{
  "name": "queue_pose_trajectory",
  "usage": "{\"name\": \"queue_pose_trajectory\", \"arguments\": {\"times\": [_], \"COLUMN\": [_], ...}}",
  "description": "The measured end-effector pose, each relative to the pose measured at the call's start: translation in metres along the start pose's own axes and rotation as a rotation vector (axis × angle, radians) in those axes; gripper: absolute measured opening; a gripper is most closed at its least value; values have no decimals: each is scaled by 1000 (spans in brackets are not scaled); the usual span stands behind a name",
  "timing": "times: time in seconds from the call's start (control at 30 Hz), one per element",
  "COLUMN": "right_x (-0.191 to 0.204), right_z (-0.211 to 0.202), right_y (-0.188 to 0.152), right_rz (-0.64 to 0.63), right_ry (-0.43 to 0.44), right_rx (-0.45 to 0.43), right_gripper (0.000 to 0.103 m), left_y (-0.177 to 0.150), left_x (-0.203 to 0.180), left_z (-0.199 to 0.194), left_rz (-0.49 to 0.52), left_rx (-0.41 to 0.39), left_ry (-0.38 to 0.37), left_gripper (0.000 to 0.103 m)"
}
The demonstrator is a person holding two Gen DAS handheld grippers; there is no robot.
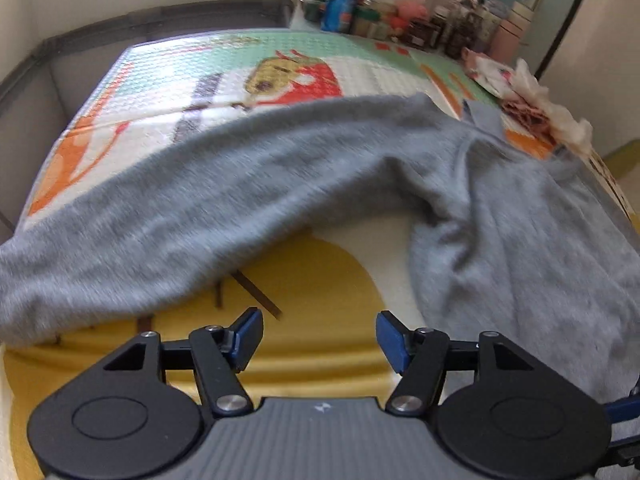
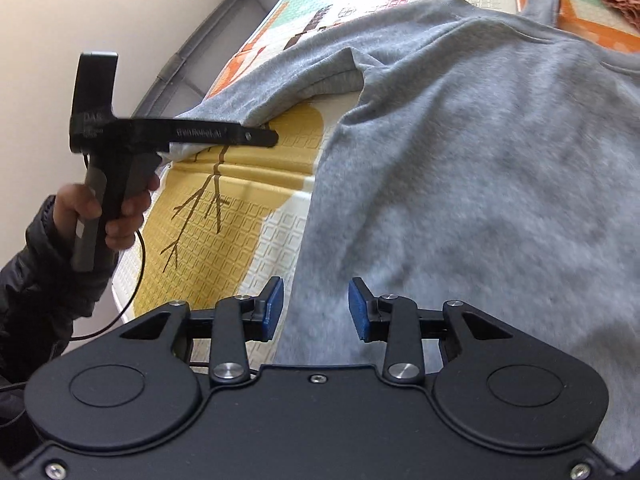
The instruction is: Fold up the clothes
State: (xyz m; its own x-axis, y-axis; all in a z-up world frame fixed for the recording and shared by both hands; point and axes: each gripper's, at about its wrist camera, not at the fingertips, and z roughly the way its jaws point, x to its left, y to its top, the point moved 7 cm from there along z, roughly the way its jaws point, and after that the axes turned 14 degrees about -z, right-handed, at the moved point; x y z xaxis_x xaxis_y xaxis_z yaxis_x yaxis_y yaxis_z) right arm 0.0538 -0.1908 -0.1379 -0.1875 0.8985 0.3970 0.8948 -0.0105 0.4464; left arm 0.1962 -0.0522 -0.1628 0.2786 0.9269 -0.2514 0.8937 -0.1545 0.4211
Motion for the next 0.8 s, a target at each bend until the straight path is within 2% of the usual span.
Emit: {"name": "queue_pose_trajectory", "arguments": {"times": [0.2, 0.47, 0.8], "right_x": [12, 30, 49], "right_z": [-18, -34, -35], "right_y": [-25, -65, -104], "right_rz": [10, 18, -38], "right_ry": [14, 122, 161], "right_rx": [8, 115, 234], "right_gripper": [34, 38, 40], "left_y": [-37, -87, -145], "left_x": [-20, -38, -51], "left_z": [-6, -22, -39], "left_rz": [39, 12, -15], "left_rx": [38, 73, 105], "left_ry": [-6, -23, -22], "left_gripper": [68, 69, 71]}}
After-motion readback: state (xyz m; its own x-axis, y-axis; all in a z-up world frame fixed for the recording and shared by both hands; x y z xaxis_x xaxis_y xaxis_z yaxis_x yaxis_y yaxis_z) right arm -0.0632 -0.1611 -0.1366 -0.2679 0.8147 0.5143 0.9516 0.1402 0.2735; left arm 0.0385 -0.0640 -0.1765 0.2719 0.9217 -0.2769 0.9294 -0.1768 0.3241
